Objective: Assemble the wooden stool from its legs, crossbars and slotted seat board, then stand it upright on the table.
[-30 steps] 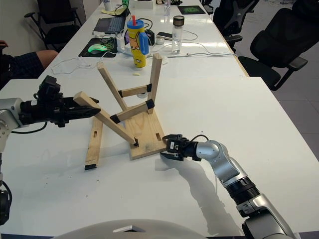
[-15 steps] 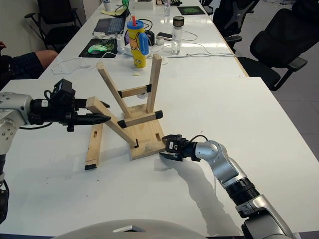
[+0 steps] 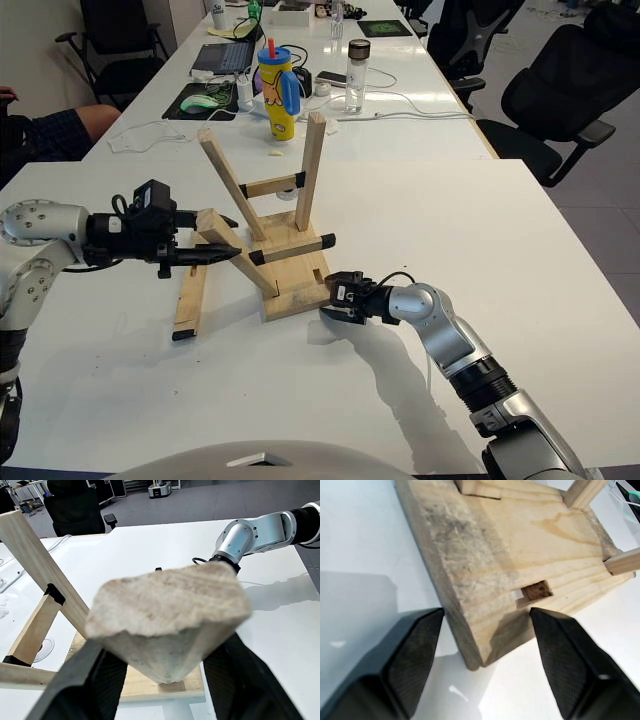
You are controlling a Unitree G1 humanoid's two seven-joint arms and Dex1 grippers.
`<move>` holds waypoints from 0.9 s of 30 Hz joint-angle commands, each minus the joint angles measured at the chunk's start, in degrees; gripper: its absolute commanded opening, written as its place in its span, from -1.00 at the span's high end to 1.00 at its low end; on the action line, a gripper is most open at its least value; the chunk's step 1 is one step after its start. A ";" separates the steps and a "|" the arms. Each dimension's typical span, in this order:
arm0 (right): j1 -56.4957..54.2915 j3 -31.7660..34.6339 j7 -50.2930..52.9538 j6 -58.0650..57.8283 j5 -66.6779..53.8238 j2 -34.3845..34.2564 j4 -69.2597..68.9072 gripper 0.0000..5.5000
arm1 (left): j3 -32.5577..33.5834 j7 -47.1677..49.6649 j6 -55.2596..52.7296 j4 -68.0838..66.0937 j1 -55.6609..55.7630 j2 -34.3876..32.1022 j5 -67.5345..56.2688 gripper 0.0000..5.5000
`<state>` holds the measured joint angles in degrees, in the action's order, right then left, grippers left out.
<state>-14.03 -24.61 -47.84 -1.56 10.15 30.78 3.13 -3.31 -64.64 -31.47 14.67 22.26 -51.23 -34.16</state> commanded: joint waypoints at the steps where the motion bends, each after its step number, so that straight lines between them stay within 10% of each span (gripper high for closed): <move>1: 2.46 -3.22 -1.58 -1.44 1.28 -0.85 1.33 -0.16 | -8.05 0.27 -2.83 -1.67 -7.01 -0.18 5.90 0.25; 6: 2.54 -3.46 -1.22 -1.96 1.50 -1.22 1.78 -0.16 | -8.80 0.53 -1.56 -2.54 -6.92 -0.27 6.17 0.25; 19: 3.54 -4.16 0.99 -9.16 2.27 -4.16 3.15 -0.16 | 5.64 0.62 -4.58 -8.32 -10.17 -4.03 3.39 -0.48; 27: 4.45 -5.75 8.20 -19.91 3.59 -11.91 3.53 -0.16 | 9.27 23.09 -2.74 -14.48 -11.44 8.48 11.07 -0.63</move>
<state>-14.00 -27.10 -40.24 -13.59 11.13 20.06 2.50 4.36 -47.77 -32.74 -0.29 10.46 -46.99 -24.02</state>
